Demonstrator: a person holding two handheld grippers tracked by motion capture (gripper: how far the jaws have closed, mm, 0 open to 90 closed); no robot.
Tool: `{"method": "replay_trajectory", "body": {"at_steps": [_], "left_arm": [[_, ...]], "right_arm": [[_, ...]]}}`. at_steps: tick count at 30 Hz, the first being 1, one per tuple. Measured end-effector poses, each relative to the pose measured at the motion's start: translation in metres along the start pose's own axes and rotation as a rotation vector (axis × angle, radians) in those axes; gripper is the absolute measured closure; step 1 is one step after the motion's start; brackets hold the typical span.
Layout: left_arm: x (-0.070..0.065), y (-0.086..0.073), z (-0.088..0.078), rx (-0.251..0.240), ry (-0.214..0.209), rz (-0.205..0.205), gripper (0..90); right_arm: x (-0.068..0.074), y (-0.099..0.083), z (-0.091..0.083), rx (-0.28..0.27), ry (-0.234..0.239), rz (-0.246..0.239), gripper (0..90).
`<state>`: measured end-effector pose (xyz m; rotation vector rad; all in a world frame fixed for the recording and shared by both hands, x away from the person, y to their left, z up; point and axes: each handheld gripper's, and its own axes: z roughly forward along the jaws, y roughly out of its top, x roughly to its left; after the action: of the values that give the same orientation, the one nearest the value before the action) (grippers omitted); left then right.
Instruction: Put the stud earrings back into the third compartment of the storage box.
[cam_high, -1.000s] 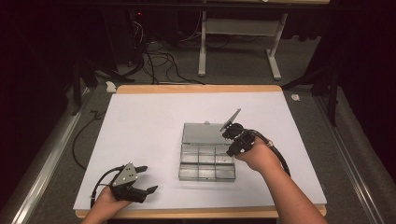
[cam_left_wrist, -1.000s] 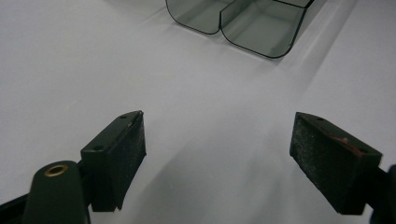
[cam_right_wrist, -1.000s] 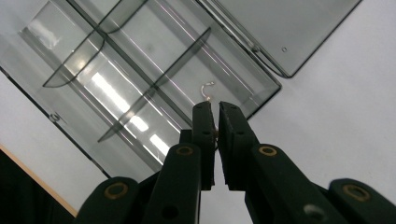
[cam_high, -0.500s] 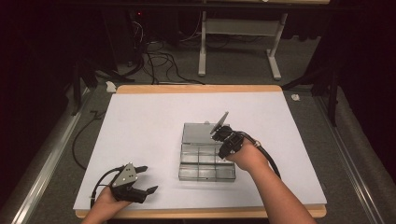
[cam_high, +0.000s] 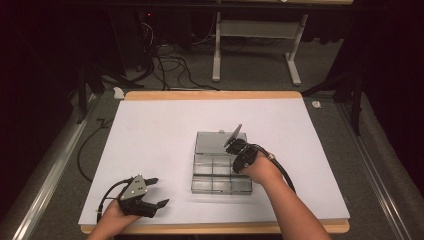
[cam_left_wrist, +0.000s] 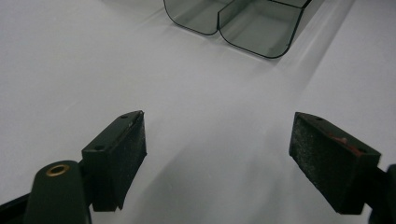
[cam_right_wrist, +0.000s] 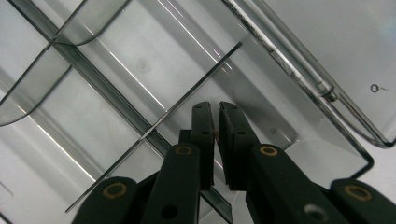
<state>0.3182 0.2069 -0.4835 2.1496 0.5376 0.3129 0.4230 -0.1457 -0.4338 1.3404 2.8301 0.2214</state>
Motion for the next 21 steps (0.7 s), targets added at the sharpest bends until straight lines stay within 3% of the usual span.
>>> {"method": "replay_trajectory", "body": {"at_steps": [5, 9, 12, 17, 20, 21], "left_arm": [[0.000, 0.000, 0.000, -0.005, 0.002, 0.001, 19.1], [-0.001, 0.000, -0.001, -0.004, 0.004, 0.005, 19.1], [0.000, 0.000, 0.000, -0.004, -0.001, 0.001, 19.1], [-0.001, 0.000, -0.001, -0.006, 0.003, 0.007, 19.0], [0.000, 0.000, 0.000, -0.002, -0.001, -0.003, 19.0], [0.000, 0.000, 0.000, -0.003, 0.002, 0.001, 18.9]], "right_arm": [[-0.001, 0.001, 0.001, -0.004, -0.002, -0.011, 82.8], [-0.001, 0.001, -0.006, -0.029, 0.006, 0.002, 82.4], [-0.001, 0.000, -0.010, -0.039, -0.002, -0.019, 81.5], [0.000, -0.003, -0.021, -0.054, -0.004, 0.005, 80.7], [-0.002, -0.006, -0.026, -0.059, -0.023, -0.025, 79.7], [-0.003, -0.007, -0.029, -0.066, -0.021, -0.012, 79.6]]}}
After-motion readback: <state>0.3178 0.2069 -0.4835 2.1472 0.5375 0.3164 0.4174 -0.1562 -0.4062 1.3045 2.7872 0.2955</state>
